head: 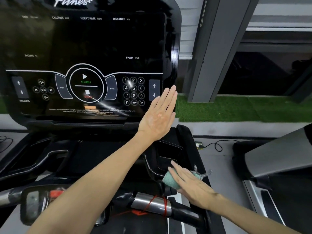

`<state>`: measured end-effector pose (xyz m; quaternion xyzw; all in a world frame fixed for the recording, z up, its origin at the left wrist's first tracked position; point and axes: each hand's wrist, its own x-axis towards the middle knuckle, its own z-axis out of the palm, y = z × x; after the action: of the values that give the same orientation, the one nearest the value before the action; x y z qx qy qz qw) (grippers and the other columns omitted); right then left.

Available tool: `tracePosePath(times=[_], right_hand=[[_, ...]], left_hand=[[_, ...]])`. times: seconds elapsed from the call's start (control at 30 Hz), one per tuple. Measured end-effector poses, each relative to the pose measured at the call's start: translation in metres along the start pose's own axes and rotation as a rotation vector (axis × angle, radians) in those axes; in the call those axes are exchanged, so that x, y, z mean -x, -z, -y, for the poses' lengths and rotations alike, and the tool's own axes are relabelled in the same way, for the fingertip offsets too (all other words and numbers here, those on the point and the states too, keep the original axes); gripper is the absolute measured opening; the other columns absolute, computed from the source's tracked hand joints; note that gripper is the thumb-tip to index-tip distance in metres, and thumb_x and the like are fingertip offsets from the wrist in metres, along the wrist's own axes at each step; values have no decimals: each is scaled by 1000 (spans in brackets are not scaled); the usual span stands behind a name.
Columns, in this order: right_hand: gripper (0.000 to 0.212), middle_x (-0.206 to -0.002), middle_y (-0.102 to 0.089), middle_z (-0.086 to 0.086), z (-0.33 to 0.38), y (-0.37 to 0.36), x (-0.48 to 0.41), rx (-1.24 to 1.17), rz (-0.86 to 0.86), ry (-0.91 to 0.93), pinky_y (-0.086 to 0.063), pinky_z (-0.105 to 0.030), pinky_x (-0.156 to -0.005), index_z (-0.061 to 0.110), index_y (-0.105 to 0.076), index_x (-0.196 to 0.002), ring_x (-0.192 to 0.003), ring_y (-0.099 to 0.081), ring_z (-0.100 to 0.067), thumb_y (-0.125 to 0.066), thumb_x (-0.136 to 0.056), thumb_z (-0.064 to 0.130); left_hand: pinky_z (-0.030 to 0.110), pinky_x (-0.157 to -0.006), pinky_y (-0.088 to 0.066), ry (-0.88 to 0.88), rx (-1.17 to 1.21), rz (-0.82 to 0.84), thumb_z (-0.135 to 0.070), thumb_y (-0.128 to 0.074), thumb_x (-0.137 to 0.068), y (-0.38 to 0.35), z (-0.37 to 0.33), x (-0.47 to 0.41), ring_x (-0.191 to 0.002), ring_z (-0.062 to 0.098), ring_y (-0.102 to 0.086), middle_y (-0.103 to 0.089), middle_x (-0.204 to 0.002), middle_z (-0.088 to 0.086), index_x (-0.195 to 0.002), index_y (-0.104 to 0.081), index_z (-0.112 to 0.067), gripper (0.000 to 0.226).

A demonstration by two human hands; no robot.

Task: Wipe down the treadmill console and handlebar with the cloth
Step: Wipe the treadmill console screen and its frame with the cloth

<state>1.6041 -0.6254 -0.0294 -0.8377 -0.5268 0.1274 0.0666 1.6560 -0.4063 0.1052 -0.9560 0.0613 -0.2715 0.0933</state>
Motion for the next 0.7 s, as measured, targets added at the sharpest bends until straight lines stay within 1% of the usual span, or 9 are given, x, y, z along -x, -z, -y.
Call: tracePosePath(times=[0.07,0.13,0.17,0.2,0.3,0.4,0.53,0.6,0.7], right_hand=[[86,-158,19,-5,1,-5,0,18,-23,-46,-6,-35,-121,16,13,-151,-147,10,-16,-53,-98,27],[92,-159,-4,-17,3,-10,-5,103,-80,-69,-25,-39,-116,5,-8,-152,-147,-14,-26,-67,-88,35],[92,-157,-15,-21,6,-11,-10,161,-105,-71,-30,-39,-113,0,-19,-150,-144,-25,-30,-71,-84,39],[91,-154,-20,-24,9,-11,-17,208,-133,-51,-33,-40,-112,-2,-24,-147,-142,-30,-32,-72,-83,41],[83,-153,-21,-26,23,-4,-41,320,-215,83,-32,-43,-113,-2,-26,-147,-142,-30,-35,-65,-88,41],[77,-155,-24,-21,41,7,-73,422,-253,176,-18,-41,-117,2,-24,-149,-144,-26,-32,-58,-92,41],[68,-153,-33,-14,56,14,-101,437,-230,149,-14,-41,-118,3,-29,-148,-143,-25,-30,-55,-92,33],[67,-155,-28,-15,53,15,-97,407,-215,134,-12,-43,-120,2,-27,-148,-144,-21,-30,-50,-94,35],[68,-158,-20,-16,34,9,-70,310,-173,133,-17,-43,-119,3,-21,-150,-146,-19,-28,-43,-97,39]], left_hand=[[39,-120,-15,3,0,1,-32,-26,-105,1,0,0,-150,28,-3,3,-163,14,-154,-2,-1,63],[39,-120,-14,5,-2,2,-32,-25,-105,2,-1,0,-150,28,-3,3,-163,14,-153,-2,0,62],[39,-120,-14,8,-1,3,-32,-25,-105,1,-1,-1,-150,28,-3,3,-163,15,-153,-2,0,62],[39,-120,-14,9,-1,2,-31,-26,-105,1,-1,-1,-150,28,-3,3,-163,15,-153,-2,0,62],[39,-120,-15,9,3,4,-31,-26,-105,1,-1,-1,-150,28,-3,3,-163,15,-153,-1,0,63],[39,-120,-15,8,10,3,-31,-25,-105,0,0,0,-150,27,-3,4,-163,14,-154,-1,-1,63],[39,-120,-13,-5,25,11,-32,-25,-105,1,1,0,-151,27,0,5,-163,13,-153,1,-2,63],[38,-120,-13,-9,32,9,-32,-26,-105,0,2,-1,-151,26,-1,4,-163,13,-153,0,-2,63],[38,-120,-13,-2,30,10,-32,-28,-105,0,2,-1,-151,27,-2,3,-163,14,-153,-1,-1,64]])
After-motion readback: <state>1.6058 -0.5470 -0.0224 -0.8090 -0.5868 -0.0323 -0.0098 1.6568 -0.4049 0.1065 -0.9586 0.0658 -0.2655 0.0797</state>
